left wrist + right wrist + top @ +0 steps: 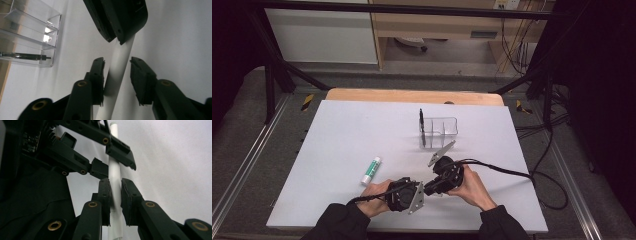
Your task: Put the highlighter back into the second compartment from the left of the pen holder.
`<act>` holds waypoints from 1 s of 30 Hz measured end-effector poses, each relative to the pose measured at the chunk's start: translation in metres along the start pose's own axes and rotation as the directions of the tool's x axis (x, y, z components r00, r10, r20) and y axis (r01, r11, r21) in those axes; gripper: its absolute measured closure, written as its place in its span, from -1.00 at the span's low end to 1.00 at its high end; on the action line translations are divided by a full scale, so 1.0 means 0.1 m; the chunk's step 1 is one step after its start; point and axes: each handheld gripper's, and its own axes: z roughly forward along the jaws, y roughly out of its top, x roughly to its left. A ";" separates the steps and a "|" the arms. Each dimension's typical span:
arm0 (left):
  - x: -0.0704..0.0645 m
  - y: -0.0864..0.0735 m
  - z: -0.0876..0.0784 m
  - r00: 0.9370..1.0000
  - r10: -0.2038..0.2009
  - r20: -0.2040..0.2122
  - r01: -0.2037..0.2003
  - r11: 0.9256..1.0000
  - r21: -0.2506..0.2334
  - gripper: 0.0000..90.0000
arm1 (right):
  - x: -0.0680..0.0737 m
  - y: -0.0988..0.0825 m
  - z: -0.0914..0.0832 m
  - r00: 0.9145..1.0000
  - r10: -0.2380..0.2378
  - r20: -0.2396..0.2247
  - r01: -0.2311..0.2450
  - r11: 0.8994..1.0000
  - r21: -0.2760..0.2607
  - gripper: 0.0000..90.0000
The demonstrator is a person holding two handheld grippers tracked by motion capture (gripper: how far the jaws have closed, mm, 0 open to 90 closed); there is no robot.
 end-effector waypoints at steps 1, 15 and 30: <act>0.00 0.00 0.00 1.000 0.001 0.001 -0.001 1.000 0.001 0.51 | 0.00 0.00 0.00 1.000 0.006 -0.003 -0.006 1.000 0.001 0.75; -0.05 0.01 0.00 0.998 0.066 -0.019 -0.066 0.998 0.008 0.72 | 0.00 -0.01 -0.01 1.000 0.001 -0.014 -0.001 1.000 -0.016 0.72; 0.10 -0.15 -0.02 0.993 -0.119 0.007 0.118 0.992 0.050 0.73 | -0.08 -0.22 -0.35 0.993 0.023 0.114 0.002 0.977 -0.215 -0.32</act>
